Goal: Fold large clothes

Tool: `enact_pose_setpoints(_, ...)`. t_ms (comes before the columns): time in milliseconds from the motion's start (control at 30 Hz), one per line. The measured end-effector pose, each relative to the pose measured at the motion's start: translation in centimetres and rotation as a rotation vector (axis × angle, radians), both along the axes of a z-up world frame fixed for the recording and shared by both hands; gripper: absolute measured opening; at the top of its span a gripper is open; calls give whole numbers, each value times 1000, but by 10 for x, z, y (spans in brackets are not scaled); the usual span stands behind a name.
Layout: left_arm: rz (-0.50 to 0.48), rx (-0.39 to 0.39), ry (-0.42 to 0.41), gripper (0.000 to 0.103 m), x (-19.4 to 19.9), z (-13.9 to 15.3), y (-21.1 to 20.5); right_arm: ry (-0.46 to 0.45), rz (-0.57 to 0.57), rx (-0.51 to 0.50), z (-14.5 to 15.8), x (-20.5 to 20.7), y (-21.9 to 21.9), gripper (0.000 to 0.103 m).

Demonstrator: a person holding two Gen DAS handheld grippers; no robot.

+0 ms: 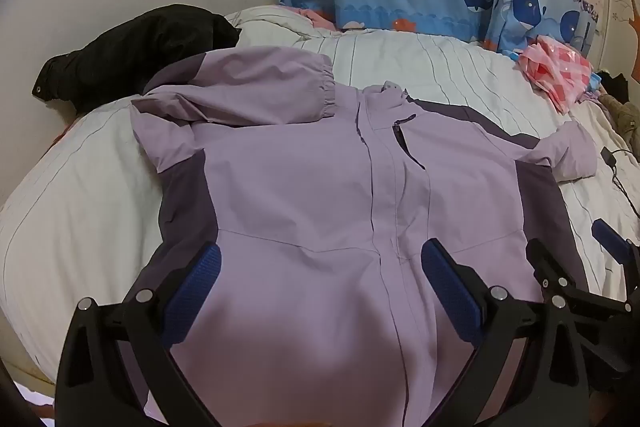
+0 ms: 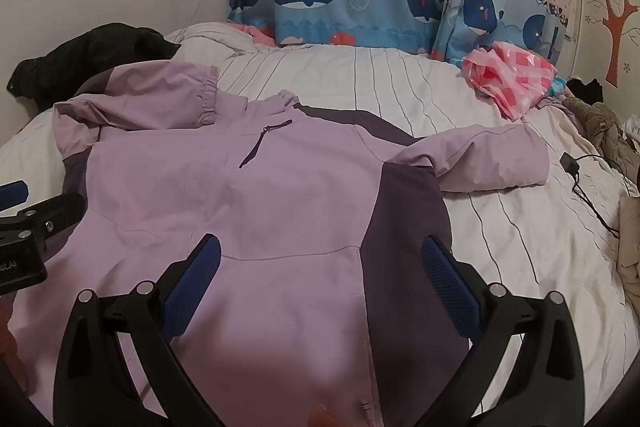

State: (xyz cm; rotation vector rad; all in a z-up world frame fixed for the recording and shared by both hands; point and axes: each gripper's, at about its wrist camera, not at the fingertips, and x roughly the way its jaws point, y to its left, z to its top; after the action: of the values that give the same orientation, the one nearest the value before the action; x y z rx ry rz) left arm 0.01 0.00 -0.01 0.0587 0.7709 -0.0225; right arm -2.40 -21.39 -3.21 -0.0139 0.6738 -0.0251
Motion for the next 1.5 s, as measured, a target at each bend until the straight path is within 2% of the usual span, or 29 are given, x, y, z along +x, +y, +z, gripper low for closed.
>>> enact_pose_setpoints(800, -13, 4, 11, 96, 1, -8, -4, -5, -3, 5, 0, 0, -4, 97)
enact_pose_setpoints(1500, -24, -18, 54, 96, 3, -14, -5, -4, -3, 8, 0, 1, -4, 97)
